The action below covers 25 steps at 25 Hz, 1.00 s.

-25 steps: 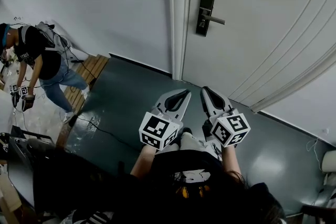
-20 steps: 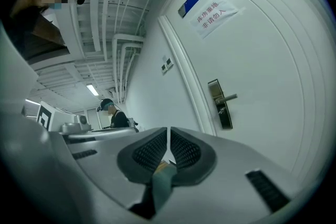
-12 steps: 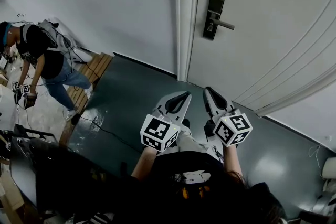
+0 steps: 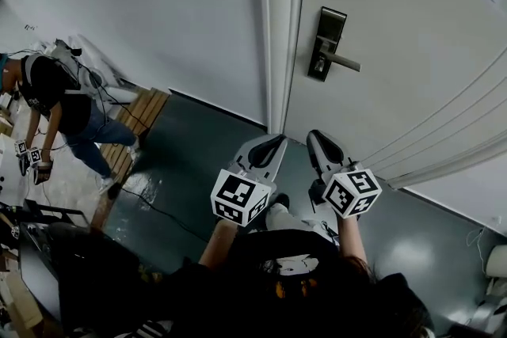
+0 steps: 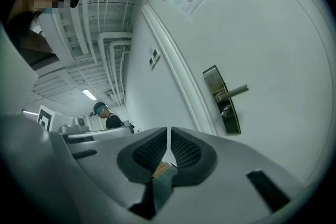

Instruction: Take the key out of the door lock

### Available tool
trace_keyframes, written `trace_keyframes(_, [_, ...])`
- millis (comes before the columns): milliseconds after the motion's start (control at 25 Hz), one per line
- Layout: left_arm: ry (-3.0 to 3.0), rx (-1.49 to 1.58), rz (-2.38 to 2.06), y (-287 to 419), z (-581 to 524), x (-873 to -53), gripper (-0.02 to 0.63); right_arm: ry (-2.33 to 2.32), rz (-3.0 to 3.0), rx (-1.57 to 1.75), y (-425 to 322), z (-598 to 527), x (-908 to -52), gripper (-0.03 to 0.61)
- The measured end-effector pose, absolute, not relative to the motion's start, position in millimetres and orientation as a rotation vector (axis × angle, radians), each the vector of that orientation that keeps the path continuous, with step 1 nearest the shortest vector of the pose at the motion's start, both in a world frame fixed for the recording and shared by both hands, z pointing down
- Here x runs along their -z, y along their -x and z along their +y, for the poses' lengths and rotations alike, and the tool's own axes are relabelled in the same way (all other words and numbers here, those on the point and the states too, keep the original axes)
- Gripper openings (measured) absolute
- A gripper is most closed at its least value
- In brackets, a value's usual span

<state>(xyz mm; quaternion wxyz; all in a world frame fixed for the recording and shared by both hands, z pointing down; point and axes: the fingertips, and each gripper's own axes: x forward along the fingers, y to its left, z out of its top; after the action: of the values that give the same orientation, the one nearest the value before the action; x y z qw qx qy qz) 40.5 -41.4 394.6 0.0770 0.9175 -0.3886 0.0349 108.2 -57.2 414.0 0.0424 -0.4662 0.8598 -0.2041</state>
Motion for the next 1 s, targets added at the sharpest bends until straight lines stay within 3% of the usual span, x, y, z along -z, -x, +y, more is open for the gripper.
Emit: trace_keyframes(1000, [-2.752, -0.225, -1.126, -68.0, -141.2, -409.5, 0.009, 1.399, 2.529, 0.792, -132.4, -157.7, -439.9, 0.011])
